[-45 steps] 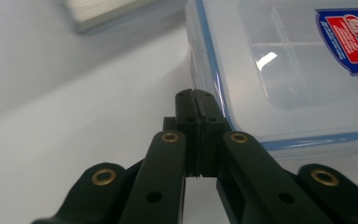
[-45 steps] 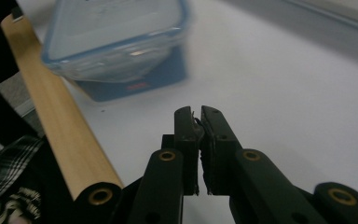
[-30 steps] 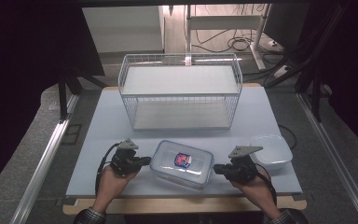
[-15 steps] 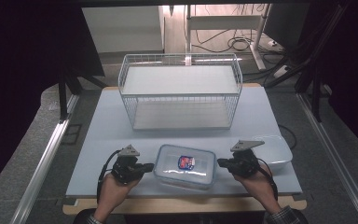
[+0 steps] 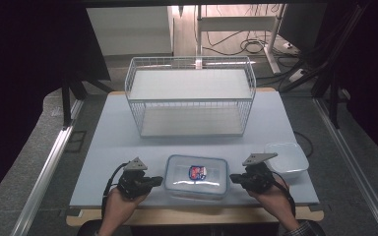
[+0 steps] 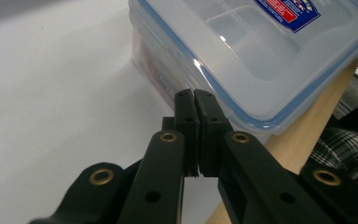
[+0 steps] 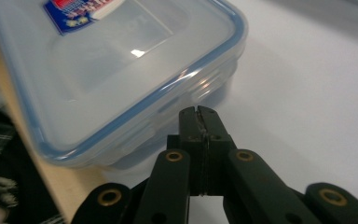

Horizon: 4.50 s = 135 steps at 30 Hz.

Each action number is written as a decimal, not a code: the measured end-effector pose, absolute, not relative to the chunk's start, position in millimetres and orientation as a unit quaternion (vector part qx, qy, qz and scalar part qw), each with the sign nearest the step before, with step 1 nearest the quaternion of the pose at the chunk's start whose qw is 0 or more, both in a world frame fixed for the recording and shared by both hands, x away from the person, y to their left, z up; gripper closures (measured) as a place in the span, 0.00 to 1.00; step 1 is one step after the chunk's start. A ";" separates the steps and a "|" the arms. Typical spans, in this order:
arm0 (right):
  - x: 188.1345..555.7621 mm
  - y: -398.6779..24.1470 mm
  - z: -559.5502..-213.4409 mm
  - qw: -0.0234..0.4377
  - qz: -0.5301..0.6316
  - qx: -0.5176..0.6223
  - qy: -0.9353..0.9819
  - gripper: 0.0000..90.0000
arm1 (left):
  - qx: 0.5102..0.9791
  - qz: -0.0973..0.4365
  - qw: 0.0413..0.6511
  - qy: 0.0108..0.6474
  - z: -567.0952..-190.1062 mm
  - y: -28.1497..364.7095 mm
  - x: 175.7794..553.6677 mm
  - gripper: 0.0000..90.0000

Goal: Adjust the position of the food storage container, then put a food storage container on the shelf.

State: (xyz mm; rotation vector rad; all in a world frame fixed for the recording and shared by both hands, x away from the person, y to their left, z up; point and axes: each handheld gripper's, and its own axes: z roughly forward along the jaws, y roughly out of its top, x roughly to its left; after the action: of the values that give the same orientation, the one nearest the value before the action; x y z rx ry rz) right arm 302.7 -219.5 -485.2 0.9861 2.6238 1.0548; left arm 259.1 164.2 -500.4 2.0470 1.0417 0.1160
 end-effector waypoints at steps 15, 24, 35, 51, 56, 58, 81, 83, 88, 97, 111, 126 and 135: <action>323.7 -211.9 -485.2 0.103 0.342 0.328 0.875 0.96 | 0.805 0.053 0.418 0.419 -501.6 166.5 265.8 0.94; 311.2 -234.6 -468.7 0.130 0.382 0.328 0.854 0.64 | 0.803 0.115 0.425 0.402 -493.1 176.5 259.2 0.49; 300.3 -236.2 -469.0 0.128 0.414 0.312 0.846 0.30 | 0.808 0.138 0.417 0.394 -499.9 181.7 253.6 0.27; 301.8 -235.3 -471.1 0.107 0.442 0.307 0.836 0.12 | 0.802 0.119 0.429 0.399 -501.1 185.5 257.2 0.14; 301.5 -225.9 -471.5 0.109 0.429 0.281 0.852 0.07 | 0.803 0.105 0.441 0.388 -500.4 184.9 260.4 0.09; 302.7 -222.3 -472.0 0.112 0.421 0.274 0.857 0.06 | 0.805 0.101 0.439 0.386 -499.0 181.4 261.8 0.09; 338.5 -199.6 -488.9 -0.060 0.385 0.340 0.856 0.09 | 0.805 -0.068 0.447 0.384 -515.2 148.9 310.7 0.04; 343.2 -198.8 -494.4 -0.101 0.386 0.351 0.847 0.10 | 0.800 -0.105 0.449 0.384 -522.8 144.8 313.3 0.00; 345.0 -202.6 -494.6 -0.130 0.381 0.374 0.835 0.18 | 0.797 -0.114 0.443 0.395 -517.7 149.0 307.6 0.08; 337.9 -221.0 -491.6 -0.177 0.395 0.417 0.799 0.45 | 0.763 -0.132 0.468 0.425 -514.7 163.4 291.5 0.39; 327.6 -219.1 -481.4 -0.125 0.429 0.428 0.785 0.56 | 0.729 -0.087 0.504 0.456 -506.8 170.8 287.0 0.56; 331.0 -215.9 -455.5 -0.075 0.468 0.399 0.785 0.55 | 0.731 -0.033 0.522 0.439 -472.8 172.2 289.6 0.57; 342.7 -215.4 -432.2 -0.060 0.490 0.385 0.779 0.55 | 0.739 -0.005 0.523 0.425 -441.5 172.7 301.3 0.57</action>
State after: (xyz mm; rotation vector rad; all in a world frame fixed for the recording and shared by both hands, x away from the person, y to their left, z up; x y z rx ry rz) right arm 342.7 -215.4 -432.2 1.2583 2.5471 1.6024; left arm 301.3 172.7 -441.5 1.7684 1.0173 -0.0114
